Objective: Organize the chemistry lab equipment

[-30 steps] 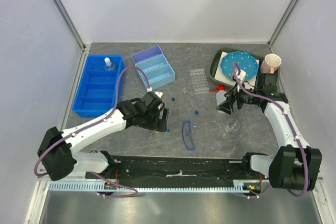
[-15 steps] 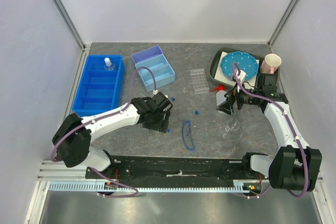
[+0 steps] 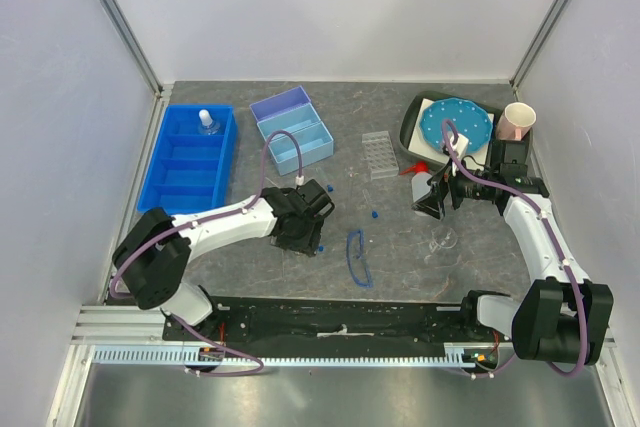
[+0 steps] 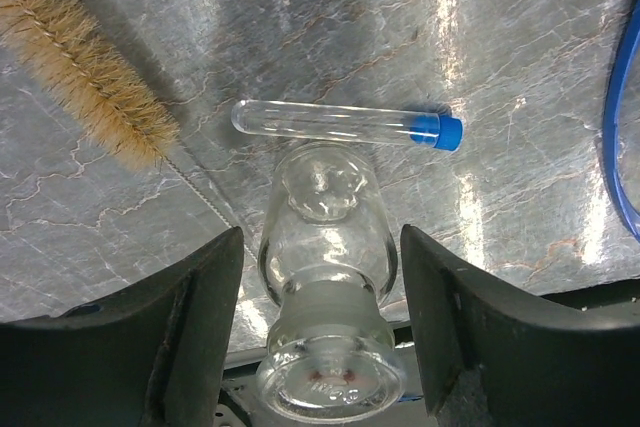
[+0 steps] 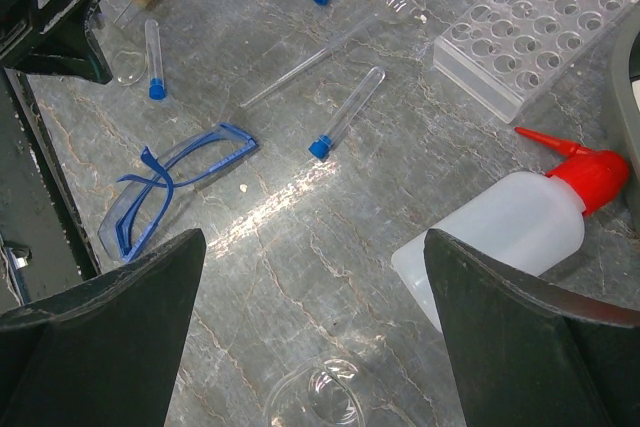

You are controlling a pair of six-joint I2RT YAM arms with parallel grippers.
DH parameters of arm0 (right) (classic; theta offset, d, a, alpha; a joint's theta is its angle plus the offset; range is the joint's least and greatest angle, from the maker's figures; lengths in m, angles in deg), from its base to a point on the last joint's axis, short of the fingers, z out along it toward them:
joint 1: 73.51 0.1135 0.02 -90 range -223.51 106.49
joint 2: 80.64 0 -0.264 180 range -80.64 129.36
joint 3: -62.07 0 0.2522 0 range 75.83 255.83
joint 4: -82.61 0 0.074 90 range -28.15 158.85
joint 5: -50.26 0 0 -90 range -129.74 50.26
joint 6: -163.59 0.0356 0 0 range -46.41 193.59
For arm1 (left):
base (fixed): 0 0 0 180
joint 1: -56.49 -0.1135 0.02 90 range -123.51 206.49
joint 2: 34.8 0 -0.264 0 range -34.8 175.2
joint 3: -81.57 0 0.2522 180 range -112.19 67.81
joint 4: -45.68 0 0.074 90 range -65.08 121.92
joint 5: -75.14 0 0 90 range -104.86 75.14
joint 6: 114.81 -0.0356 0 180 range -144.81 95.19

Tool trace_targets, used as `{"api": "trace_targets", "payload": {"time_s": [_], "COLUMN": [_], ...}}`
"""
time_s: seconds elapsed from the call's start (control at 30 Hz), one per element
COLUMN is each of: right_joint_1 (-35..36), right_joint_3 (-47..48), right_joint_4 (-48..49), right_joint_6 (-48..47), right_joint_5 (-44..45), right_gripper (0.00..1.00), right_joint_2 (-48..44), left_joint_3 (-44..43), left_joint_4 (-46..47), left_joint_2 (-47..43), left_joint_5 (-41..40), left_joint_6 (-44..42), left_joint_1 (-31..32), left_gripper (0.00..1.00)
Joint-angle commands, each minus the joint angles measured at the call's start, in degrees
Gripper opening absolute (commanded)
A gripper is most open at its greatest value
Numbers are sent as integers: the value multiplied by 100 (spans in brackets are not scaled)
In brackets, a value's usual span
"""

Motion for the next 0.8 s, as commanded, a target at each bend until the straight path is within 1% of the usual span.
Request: {"api": "trace_targets", "payload": {"time_s": [0.0,0.3,0.5,0.6,0.63,0.7,0.77], "right_joint_1": [-28,-20,-20,-20,-28,-20,-20], "right_joint_3": [-35,-35,-35,-35,-35,-35,-35], "right_joint_4": [119,110,110,102,102,102,102], "right_joint_6": [-89,-107,-107,-116,-116,-116,-116], "right_joint_5": [-218,-227,-235,-235,-235,-227,-227], "right_gripper": [98,98,98,98,98,98,98], "right_joint_2": [-126,-126,-126,-143,-143,-135,-126], "left_joint_3": [-241,-329,-373,-373,-381,-364,-373], "left_joint_4": [80,89,89,80,80,63,28], "left_joint_2": [65,162,223,232,206,162,92], "left_joint_5": [-251,-242,-251,-251,-251,-242,-234], "left_joint_6": [36,54,54,54,54,63,54], "left_joint_1": [50,111,120,129,129,129,138], "left_gripper": [70,69,64,58,51,45,36]}}
